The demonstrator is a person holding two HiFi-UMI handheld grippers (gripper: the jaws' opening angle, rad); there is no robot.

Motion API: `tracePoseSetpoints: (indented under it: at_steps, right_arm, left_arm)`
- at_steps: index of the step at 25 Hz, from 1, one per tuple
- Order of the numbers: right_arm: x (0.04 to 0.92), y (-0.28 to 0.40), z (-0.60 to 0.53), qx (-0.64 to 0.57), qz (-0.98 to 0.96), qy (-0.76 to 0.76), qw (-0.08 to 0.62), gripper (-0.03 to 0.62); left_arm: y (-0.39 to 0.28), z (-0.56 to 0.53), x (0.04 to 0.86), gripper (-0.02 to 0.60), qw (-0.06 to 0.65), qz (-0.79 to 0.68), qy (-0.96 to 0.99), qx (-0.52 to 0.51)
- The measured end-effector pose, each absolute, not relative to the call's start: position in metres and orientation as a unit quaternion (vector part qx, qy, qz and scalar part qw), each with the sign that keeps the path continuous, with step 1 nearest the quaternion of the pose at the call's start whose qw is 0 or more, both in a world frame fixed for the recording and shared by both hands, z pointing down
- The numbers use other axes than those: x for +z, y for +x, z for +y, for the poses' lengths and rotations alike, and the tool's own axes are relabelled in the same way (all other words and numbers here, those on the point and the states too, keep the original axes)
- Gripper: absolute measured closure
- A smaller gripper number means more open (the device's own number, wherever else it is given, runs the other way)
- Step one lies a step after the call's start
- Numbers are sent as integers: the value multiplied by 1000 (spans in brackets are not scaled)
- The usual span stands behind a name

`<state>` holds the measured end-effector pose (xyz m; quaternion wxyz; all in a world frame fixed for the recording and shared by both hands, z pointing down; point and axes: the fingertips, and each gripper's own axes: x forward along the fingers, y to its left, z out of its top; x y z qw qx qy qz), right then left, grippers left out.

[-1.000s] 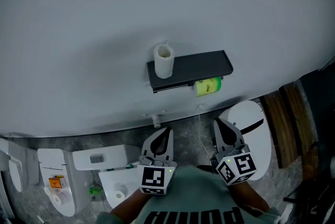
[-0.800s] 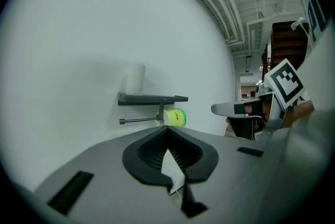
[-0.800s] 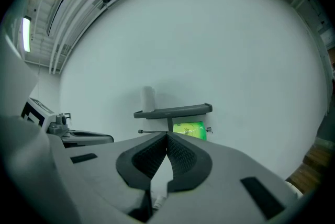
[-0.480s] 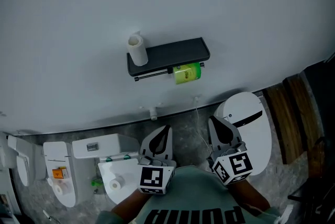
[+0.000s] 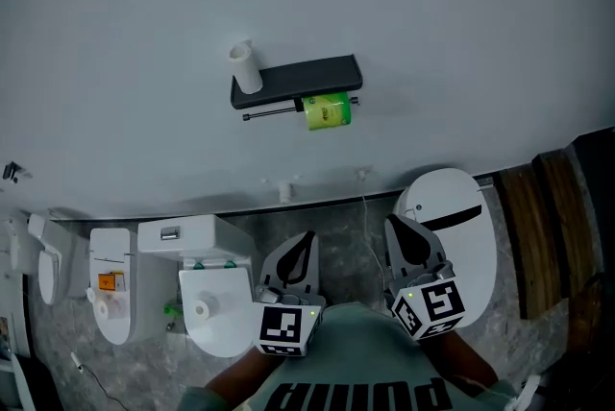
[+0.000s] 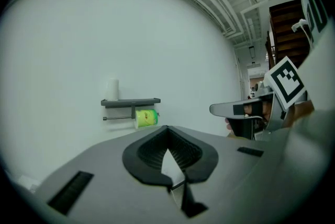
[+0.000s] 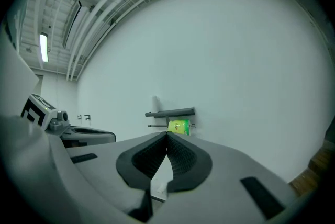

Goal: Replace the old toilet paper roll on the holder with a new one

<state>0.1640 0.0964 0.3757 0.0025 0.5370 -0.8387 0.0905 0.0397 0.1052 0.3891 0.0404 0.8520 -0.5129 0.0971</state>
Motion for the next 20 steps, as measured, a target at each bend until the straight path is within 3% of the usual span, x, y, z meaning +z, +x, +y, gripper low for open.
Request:
tracePoseSetpoints:
  at_steps: [20]
  right_arm:
    - [403, 190, 219, 111, -868, 484, 30, 585]
  left_arm:
    - [62, 242, 416, 577, 68, -568, 808, 143]
